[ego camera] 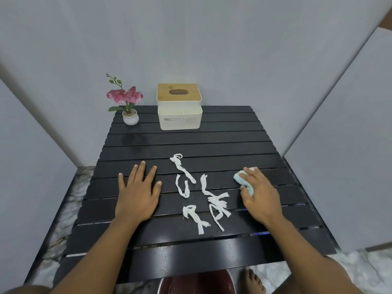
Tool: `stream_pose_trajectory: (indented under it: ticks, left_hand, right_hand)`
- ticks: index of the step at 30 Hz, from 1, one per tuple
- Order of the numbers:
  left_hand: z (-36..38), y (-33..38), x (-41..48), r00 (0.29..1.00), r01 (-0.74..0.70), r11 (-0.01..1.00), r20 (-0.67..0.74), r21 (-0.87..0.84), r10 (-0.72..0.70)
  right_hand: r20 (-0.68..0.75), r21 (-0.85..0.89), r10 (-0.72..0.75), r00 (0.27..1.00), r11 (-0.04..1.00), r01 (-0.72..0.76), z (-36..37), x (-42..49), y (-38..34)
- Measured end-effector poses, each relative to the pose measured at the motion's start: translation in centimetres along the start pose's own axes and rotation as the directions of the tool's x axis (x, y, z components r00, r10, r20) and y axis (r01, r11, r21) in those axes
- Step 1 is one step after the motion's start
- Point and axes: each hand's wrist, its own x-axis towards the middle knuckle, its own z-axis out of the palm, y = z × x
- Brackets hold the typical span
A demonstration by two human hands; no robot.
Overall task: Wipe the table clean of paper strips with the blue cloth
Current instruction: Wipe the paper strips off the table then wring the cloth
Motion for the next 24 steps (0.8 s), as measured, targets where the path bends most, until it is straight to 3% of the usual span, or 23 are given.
stream_pose_trajectory:
  ticks: [10,14,16,19,22,24]
  left_hand:
    - [-0.1,-0.1,0.0,1.0,0.003,1.0,0.01,-0.006,-0.003]
    - [-0.4,0.0,0.1,1.0,0.0,1.0,0.019,-0.008,0.0]
    - [-0.4,0.1,0.1,1.0,0.003,1.0,0.022,-0.007,-0.003]
    - [-0.4,0.1,0.0,1.0,0.005,1.0,0.018,-0.015,-0.005]
    - [-0.3,0.2,0.1,1.0,0.004,1.0,0.009,-0.013,-0.004]
    - [-0.1,0.1,0.1,1.0,0.001,1.0,0.003,-0.02,-0.001]
  right_hand:
    - [0.017,0.252,-0.204,0.979,0.948,0.194,3.3,-5.2,-7.4]
    - [-0.167,0.424,0.044,0.985,0.905,0.032,1.1,-3.3,-6.1]
    - [-0.226,0.295,0.148,0.963,0.952,-0.078,-0.1,-1.8,-4.3]
    - [-0.145,0.082,0.169,0.975,0.984,-0.158,0.2,-1.2,-2.8]
    - [-0.046,0.107,-0.011,0.999,0.994,0.016,1.8,-1.8,-3.9]
    - [0.058,0.253,-0.196,0.979,0.951,0.176,2.8,-1.9,-5.2]
